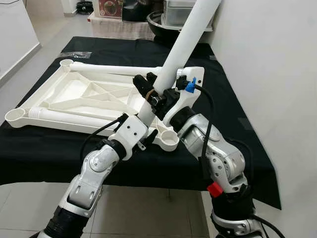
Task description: Building children table
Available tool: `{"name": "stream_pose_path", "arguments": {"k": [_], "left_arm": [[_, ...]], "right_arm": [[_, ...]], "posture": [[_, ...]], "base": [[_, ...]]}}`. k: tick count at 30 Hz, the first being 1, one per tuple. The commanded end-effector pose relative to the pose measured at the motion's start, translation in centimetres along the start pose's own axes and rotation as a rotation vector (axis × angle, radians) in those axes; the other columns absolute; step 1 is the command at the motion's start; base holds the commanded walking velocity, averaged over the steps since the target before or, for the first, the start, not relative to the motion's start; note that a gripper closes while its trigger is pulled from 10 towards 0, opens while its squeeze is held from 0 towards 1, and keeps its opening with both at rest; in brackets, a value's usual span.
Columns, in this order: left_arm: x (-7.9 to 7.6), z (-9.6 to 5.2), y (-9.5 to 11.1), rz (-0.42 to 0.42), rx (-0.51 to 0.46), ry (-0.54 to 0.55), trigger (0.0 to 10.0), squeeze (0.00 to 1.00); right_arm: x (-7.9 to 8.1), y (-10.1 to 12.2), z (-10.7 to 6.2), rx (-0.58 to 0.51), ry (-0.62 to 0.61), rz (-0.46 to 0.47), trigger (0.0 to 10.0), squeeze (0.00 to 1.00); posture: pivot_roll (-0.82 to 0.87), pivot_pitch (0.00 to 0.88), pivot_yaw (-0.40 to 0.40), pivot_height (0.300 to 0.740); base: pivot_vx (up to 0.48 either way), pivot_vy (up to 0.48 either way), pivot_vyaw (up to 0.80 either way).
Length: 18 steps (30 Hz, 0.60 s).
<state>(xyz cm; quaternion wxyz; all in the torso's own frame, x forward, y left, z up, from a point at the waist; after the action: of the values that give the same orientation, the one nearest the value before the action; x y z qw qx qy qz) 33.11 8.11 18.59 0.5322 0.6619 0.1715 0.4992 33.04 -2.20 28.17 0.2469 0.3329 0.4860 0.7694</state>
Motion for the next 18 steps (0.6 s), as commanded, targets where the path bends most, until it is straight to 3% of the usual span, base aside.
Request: {"name": "stream_pose_path", "arguments": {"k": [1, 9, 10, 13, 14, 17, 18], "left_arm": [[-0.9, -0.12, -0.26, -0.006, -0.001, -0.029, 0.0, 0.0], [-0.89, -0.27, -0.74, 0.026, 0.017, -0.02, 0.0, 0.0], [-0.83, -0.28, -0.8, 0.024, 0.021, -0.019, 10.0, 0.0], [-0.76, -0.3, -0.81, 0.019, 0.024, -0.018, 10.0, 0.0], [-0.84, -0.38, -0.68, -0.001, 0.016, -0.028, 10.0, 0.0], [-1.07, -0.6, -0.46, -0.028, 0.002, -0.053, 10.0, 0.0], [-1.57, -0.96, -0.39, -0.037, -0.007, -0.101, 10.0, 0.0]], "right_arm": [[0.04, 0.18, -0.1, -0.007, -0.002, -0.028, 10.0, 0.0], [-0.35, 0.27, -0.15, -0.016, -0.012, -0.049, 10.0, 0.0], [-0.42, 0.24, -0.18, -0.017, -0.011, -0.053, 10.0, 0.04], [-0.51, 0.2, -0.23, -0.018, -0.008, -0.061, 10.0, 0.04], [-0.46, 0.15, -0.25, -0.019, 0.006, -0.061, 10.0, 1.0], [-0.34, 0.01, -0.29, -0.019, 0.035, -0.05, 10.0, 1.0], [-0.51, 0.08, -0.36, -0.018, 0.052, -0.049, 10.0, 0.0]], "posture": [[0.1, 0.042, -0.062, 0.74], [0.09, 0.041, -0.061, 0.74], [0.09, 0.041, -0.062, 0.74], [0.09, 0.041, -0.062, 0.74], [0.09, 0.041, -0.06, 0.74], [0.09, 0.04, -0.062, 0.74], [0.1, 0.042, -0.065, 0.74]], "base": [[0.0, 0.0, 0.0], [0.0, 0.0, 0.0], [0.0, 0.0, 0.0], [0.0, 0.0, 0.0], [0.0, 0.0, 0.0], [0.0, 0.0, 0.0], [0.0, 0.0, 0.0]]}}
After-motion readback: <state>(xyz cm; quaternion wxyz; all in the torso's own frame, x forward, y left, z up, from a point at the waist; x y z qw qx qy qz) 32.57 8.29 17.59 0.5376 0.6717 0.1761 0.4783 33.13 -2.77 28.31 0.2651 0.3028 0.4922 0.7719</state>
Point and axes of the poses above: a point about 5 cm out from each wrist's last joint towards the gripper, its own z axis pointing out of the wrist towards the gripper, its own y axis along the axis of the wrist's last joint, x = y × z, the point moved 4 cm from there along z, pointing out of the wrist towards the gripper, and after that the axes turned 2 degrees about z, right-handed, at the moved point
